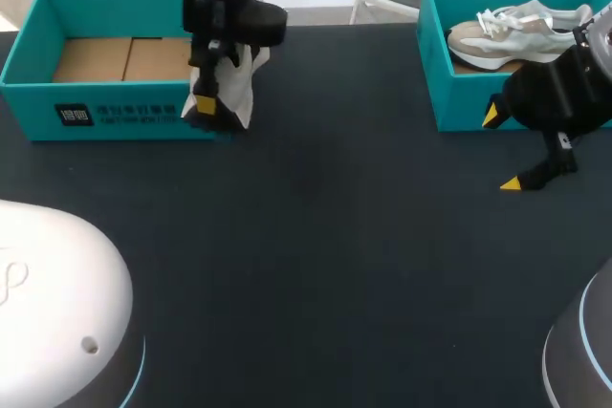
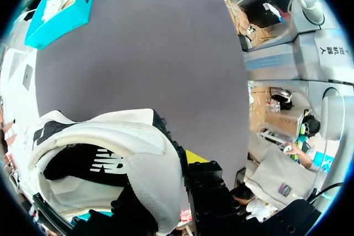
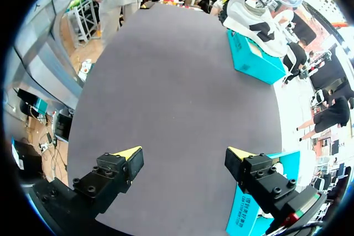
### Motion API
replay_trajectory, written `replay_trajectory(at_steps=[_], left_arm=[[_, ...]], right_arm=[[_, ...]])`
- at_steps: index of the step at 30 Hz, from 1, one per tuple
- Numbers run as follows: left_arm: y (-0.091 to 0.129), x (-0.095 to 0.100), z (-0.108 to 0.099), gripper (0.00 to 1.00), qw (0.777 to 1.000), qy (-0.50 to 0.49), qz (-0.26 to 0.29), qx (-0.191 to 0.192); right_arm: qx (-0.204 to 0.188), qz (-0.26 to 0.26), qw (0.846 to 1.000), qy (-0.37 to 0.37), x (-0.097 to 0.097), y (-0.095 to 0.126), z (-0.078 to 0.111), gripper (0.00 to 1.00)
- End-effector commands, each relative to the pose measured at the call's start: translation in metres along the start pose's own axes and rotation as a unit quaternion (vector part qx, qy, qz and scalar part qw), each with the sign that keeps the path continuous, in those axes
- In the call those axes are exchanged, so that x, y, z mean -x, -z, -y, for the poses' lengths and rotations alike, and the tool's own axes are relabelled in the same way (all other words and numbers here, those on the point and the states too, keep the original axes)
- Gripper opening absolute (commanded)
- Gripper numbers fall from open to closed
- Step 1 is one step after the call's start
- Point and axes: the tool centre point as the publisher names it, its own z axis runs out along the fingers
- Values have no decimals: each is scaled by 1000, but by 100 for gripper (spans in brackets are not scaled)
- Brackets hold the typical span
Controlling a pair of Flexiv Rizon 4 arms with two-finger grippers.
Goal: Take the shoe out of the shoebox, open the shoe tongue, remove and reinsert the insole, then place the shoe into the shoebox
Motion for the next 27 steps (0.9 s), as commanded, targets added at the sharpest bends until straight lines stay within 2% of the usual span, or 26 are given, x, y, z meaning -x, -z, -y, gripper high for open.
replay_trajectory(at_steps=[1,4,8,14,16,27], left_arm=[[12,17,-67,0,999,-18,-13,-35],[19,20,-110,0,999,-45,3,-23],[28,24,-157,0,997,-73,6,-27],[30,33,-206,0,998,-63,25,6],[31,37,-217,0,998,-52,19,10],[31,37,-217,0,998,-52,19,10]], right_arm=[[-1,-1,1000,0,2,-1,-1,100],[-1,-1,1000,0,2,-1,-1,100],[-1,-1,1000,0,2,-1,-1,100],[-1,-1,1000,0,2,-1,-1,100],[-1,-1,1000,0,2,-1,-1,100],[-1,-1,1000,0,2,-1,-1,100]])
